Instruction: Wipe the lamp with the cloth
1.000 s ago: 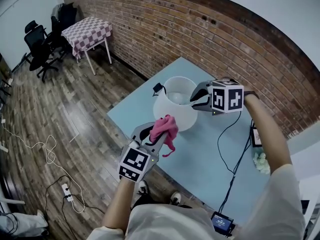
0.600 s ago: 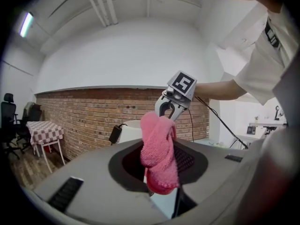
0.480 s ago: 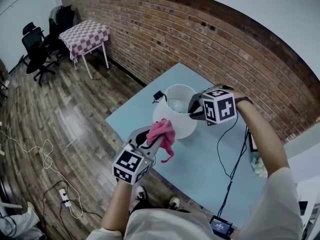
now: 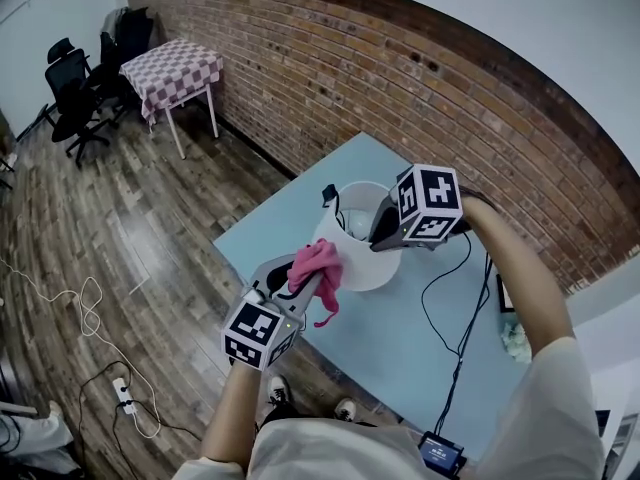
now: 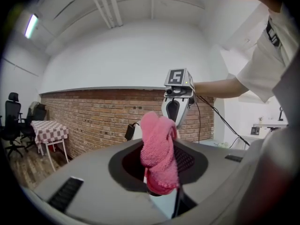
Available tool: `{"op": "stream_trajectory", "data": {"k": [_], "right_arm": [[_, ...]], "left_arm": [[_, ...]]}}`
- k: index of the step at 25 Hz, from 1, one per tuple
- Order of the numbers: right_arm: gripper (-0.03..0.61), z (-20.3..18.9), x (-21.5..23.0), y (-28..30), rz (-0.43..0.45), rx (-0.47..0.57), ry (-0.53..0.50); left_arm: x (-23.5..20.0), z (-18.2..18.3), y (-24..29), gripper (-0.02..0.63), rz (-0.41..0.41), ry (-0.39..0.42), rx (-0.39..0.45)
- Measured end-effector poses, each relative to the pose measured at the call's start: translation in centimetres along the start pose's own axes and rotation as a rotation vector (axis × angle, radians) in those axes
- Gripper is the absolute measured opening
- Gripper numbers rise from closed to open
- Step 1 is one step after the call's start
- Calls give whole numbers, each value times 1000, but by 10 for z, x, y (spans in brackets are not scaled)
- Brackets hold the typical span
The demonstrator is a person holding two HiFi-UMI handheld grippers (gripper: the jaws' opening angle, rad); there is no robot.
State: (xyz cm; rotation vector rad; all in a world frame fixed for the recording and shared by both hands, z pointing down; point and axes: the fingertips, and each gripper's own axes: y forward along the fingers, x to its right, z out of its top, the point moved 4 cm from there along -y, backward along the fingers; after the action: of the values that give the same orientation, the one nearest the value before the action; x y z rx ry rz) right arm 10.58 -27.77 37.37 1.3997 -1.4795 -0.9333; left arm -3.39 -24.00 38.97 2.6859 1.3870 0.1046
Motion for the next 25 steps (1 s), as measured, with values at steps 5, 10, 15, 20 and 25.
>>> {"op": "stream_trajectory", "data": {"k": [5,10,15,20,25], "right_arm": [[31,6,7,-1,-22,69,129],[29,8,-1,6,-24,105,324],[28,23,6,9,-128,161,523],[26,33,17,14,-143,175,688],[26,48,30,17,-101,231,856]], "left_arm": [[-14,-1,-5,138,-2,10,1],[-22,-4,2,138,-45,14,-5],[-27,-5,10,138,-105,35,-23],[-42,-7,7,138,-128,53,-33],[-56,-15,0,138,-124,67,-47]]}}
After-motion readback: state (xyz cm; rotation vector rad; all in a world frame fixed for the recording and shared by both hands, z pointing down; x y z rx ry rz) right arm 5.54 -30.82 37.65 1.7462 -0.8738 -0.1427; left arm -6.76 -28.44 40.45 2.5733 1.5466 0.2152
